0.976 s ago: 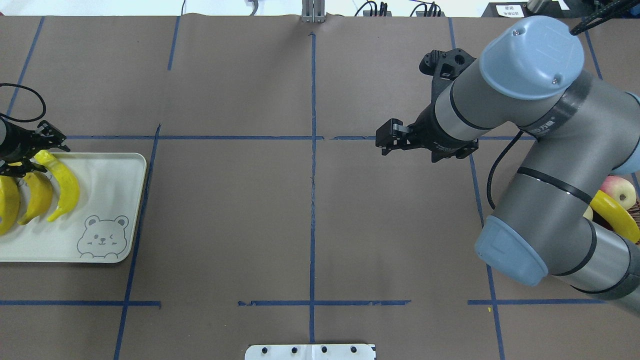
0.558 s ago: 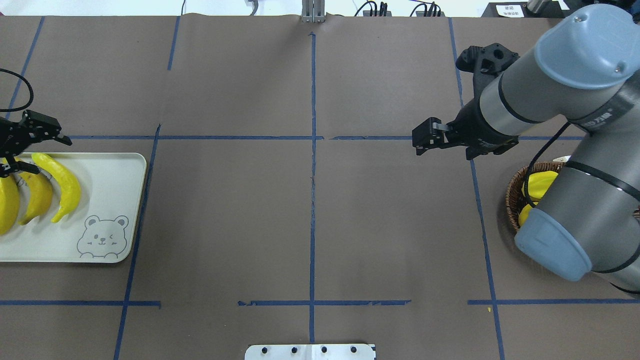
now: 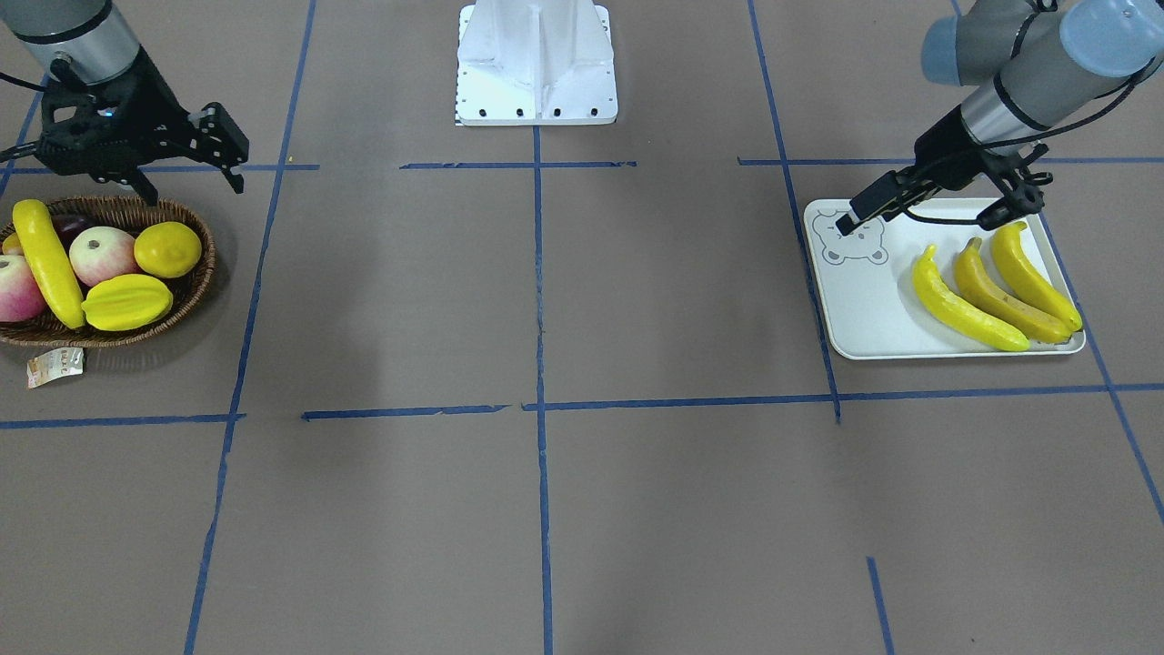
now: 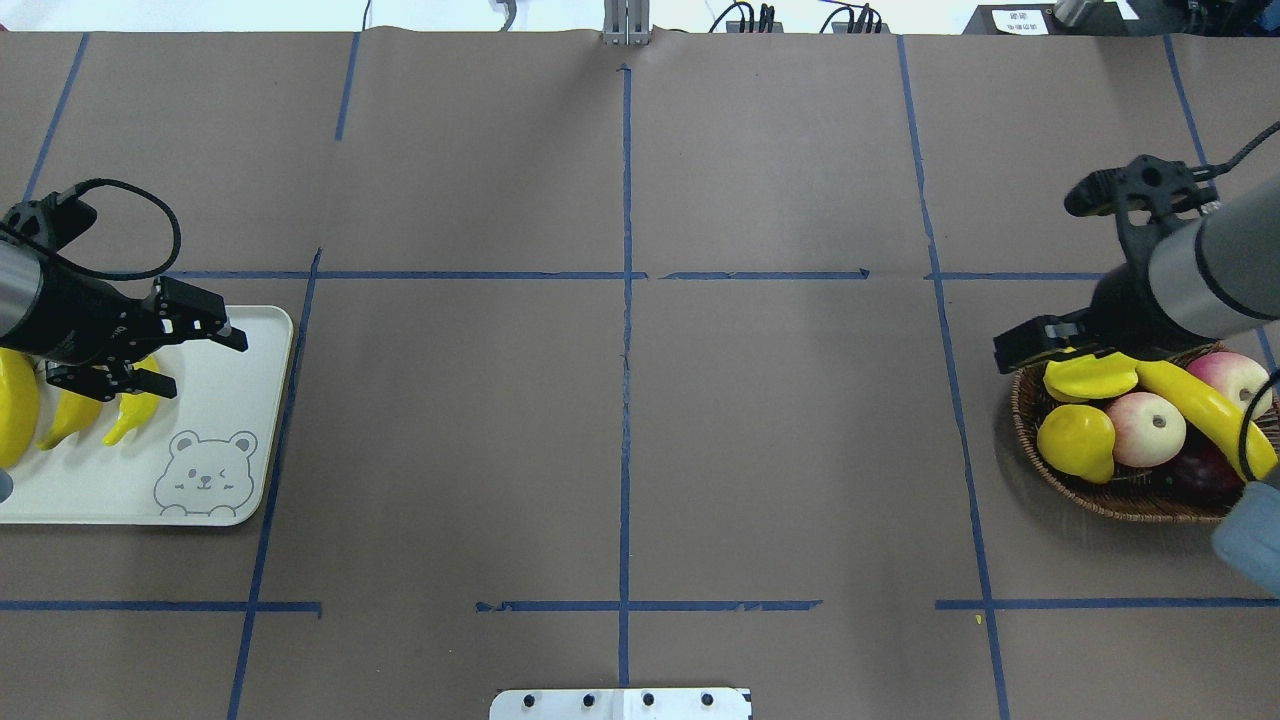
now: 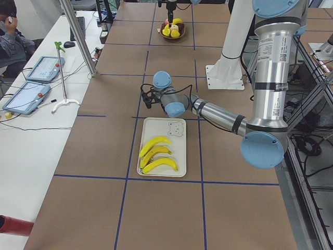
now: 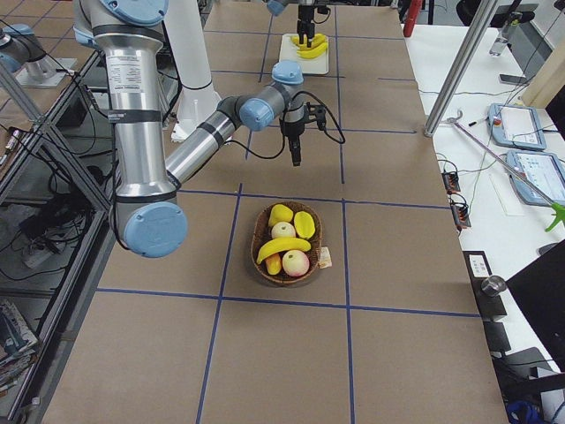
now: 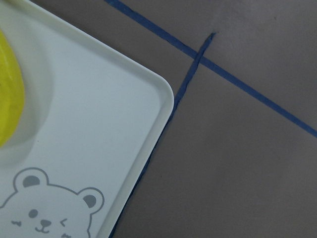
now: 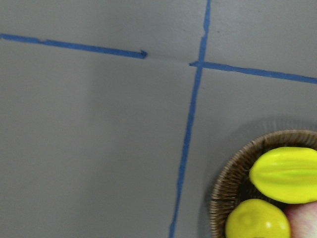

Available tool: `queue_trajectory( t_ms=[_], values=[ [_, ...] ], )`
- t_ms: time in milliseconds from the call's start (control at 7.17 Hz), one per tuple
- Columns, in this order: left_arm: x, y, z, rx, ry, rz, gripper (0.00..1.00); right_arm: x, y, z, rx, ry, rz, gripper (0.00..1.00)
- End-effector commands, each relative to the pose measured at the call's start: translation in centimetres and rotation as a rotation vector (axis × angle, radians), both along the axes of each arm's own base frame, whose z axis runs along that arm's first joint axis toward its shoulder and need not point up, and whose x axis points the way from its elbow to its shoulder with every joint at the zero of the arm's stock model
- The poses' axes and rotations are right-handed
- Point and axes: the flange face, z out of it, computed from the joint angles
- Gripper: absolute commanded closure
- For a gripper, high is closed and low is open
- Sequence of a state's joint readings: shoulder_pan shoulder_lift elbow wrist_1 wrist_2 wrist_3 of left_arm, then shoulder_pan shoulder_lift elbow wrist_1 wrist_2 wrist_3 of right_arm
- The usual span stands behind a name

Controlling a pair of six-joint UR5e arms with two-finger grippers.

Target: Transfer all bananas from basket to plate

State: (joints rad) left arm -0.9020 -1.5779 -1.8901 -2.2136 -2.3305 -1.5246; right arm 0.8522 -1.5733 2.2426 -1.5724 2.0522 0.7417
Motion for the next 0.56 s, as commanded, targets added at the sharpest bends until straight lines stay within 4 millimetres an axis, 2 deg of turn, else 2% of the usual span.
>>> queue_trajectory(
  t_ms=[0,139,279,418],
  values=[
    [1.5,0.5,-0.5,0.020,-0.002,0.013,0.00,5.7,2.2,6.7,0.121,0.064,-0.093,0.00],
    [2.1,0.9,-0.6,0.024,-0.001,0.028,0.00,7.1,2.7,8.5,0.172,0.119,-0.152,0.00],
    [2.5,1.4,-1.3,0.054,0.005,0.045,0.00,9.2,2.2,9.0,0.214,0.150,-0.172,0.00],
    [2.6,2.1,-2.1,0.122,0.016,0.080,0.00,9.1,2.0,9.4,0.210,0.156,-0.173,0.00]
  ],
)
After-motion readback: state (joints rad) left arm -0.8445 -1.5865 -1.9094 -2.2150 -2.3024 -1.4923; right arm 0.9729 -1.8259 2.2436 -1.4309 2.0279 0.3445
